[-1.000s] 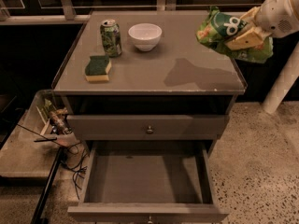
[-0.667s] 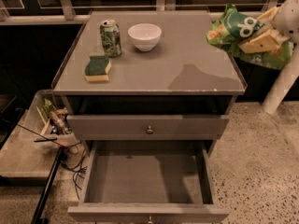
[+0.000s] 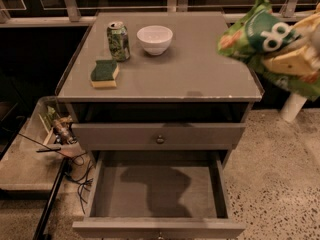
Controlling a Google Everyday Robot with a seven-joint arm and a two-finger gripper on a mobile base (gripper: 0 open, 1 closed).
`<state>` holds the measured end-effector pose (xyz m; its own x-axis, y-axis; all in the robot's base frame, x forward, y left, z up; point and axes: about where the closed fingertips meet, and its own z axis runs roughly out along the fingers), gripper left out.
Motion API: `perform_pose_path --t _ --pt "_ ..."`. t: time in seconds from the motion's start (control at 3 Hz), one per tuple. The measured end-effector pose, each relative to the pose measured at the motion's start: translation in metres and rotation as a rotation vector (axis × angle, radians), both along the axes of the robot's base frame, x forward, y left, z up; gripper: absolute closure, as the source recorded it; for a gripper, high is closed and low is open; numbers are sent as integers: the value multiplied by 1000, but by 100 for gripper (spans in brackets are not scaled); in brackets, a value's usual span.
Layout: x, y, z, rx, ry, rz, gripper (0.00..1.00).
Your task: Place green rice chip bag into middle drawer
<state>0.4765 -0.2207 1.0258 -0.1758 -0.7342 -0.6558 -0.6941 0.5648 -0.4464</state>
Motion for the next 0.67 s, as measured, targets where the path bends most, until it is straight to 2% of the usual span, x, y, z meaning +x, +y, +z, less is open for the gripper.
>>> perform_pose_path --t 0.33,0.67 --pt "-16 3 -38 -12 71 -7 100" --pt "-11 5 -35 -22 62 -10 100"
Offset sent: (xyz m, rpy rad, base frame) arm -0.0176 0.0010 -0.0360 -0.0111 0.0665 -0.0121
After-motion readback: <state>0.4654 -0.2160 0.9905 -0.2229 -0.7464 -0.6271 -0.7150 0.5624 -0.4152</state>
